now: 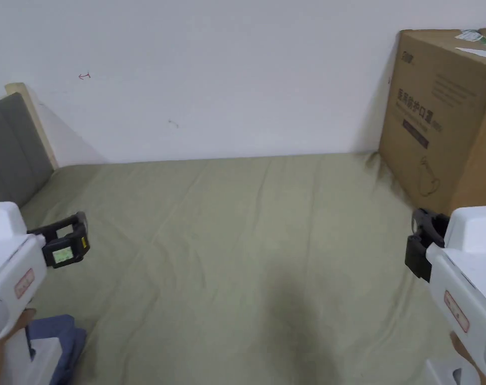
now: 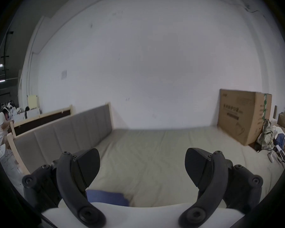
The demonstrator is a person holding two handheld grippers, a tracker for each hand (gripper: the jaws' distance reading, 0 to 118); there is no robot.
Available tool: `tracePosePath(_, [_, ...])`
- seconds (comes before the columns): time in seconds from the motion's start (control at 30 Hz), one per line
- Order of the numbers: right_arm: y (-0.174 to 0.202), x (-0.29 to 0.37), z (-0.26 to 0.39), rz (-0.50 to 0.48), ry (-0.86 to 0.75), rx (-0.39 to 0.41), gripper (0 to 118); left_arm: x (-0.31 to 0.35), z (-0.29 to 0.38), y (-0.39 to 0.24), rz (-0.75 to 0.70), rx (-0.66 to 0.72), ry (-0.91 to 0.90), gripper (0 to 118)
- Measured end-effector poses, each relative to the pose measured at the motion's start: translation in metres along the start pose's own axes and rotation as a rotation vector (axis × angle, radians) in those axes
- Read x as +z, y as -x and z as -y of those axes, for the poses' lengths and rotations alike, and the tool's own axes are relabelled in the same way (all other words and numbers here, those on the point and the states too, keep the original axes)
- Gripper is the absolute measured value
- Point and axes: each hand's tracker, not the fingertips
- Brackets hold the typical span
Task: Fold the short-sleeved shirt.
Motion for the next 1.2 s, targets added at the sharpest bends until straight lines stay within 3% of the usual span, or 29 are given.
tracePosePath(0.17, [0.001, 0.007, -0.004, -0.008, -0.034, -0.003, 1, 0.024, 0.005, -0.063, 0.059, 0.015, -0.133, 108])
tracePosePath(0.3, [-0.001, 0.026, -0.013, -0.006, -0.050, -0.006, 1, 0.028, 0.026, -0.102, 0.115, 0.017, -0.144, 100])
tracePosePath(0.37, [-0.001, 0.034, -0.015, -0.005, -0.054, -0.015, 1, 0.033, 0.035, -0.118, 0.142, 0.013, -0.161, 84])
tracePosePath(0.4, [-0.002, 0.036, -0.016, 0.046, -0.099, 0.070, 1, 0.034, 0.040, -0.126, 0.152, -0.008, -0.172, 76])
tracePosePath(0.47, [-0.005, 0.032, -0.006, 0.041, -0.098, 0.067, 1, 0.035, 0.046, -0.138, 0.158, -0.043, -0.170, 62])
tracePosePath(0.57, [-0.007, 0.030, 0.002, 0.034, -0.100, 0.054, 1, 0.041, 0.052, -0.149, 0.227, -0.023, -0.167, 5])
tracePosePath(0.6, [-0.008, 0.027, 0.005, 0.034, -0.102, 0.052, 1, 0.041, 0.053, -0.151, 0.228, -0.016, -0.160, 0])
tracePosePath(0.67, [-0.011, 0.024, 0.010, 0.081, -0.057, 0.057, 1, 0.045, 0.053, -0.157, 0.218, -0.018, -0.164, 0])
tracePosePath(1.2, [0.000, 0.029, 0.016, 0.065, -0.095, 0.085, 1, 0.040, 0.053, -0.151, 0.209, -0.002, -0.160, 0])
